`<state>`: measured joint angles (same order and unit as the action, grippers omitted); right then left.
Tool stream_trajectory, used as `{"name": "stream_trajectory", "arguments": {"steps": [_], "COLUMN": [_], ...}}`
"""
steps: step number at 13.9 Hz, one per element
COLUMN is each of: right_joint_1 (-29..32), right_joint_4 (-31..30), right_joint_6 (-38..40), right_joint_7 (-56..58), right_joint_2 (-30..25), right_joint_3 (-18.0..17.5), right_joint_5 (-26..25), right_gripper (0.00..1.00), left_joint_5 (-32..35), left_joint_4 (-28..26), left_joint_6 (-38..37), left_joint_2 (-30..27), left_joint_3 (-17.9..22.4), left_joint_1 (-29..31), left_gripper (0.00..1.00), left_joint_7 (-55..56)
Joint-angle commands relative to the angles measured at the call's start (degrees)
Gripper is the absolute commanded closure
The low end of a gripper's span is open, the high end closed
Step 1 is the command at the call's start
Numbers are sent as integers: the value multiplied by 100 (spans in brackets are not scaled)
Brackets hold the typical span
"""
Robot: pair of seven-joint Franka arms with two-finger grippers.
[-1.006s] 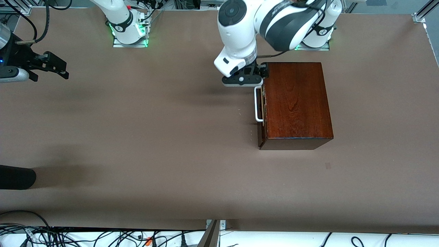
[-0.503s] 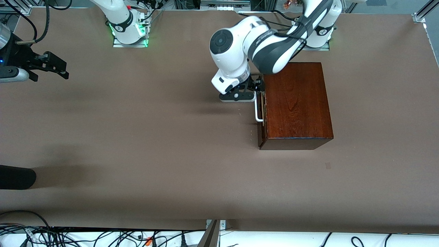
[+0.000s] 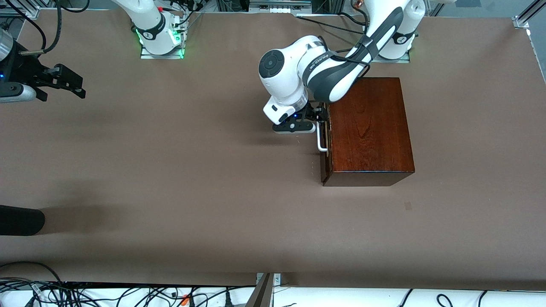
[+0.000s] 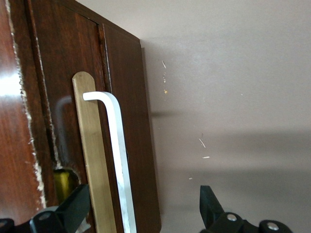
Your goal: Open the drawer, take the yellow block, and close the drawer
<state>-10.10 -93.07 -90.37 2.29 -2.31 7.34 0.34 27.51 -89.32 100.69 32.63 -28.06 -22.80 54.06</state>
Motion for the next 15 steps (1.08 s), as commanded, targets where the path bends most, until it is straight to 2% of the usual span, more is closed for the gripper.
{"name": "stream_trajectory", "arguments": {"steps": [1, 4, 15], "right_joint_1": [34, 34, 34], "right_joint_4": [114, 114, 114], "right_joint_6": [81, 81, 81], "right_joint_7": [-18, -9, -18], "right_joint_2": [38, 38, 38], "right_joint_3": [-22, -22, -22], "right_joint_5": [-7, -7, -7], "right_gripper": [0, 0, 0], "left_joint_5": [211, 220, 448], "left_joint_4": [-217, -375, -297], "left_joint_6": [196, 364, 531], "left_joint_2": [-37, -20, 244], "left_joint_3": [38, 82, 73], "left_joint_1": [-31, 12, -14], "left_gripper": [0, 0, 0], "left_joint_7": [201, 210, 474]}}
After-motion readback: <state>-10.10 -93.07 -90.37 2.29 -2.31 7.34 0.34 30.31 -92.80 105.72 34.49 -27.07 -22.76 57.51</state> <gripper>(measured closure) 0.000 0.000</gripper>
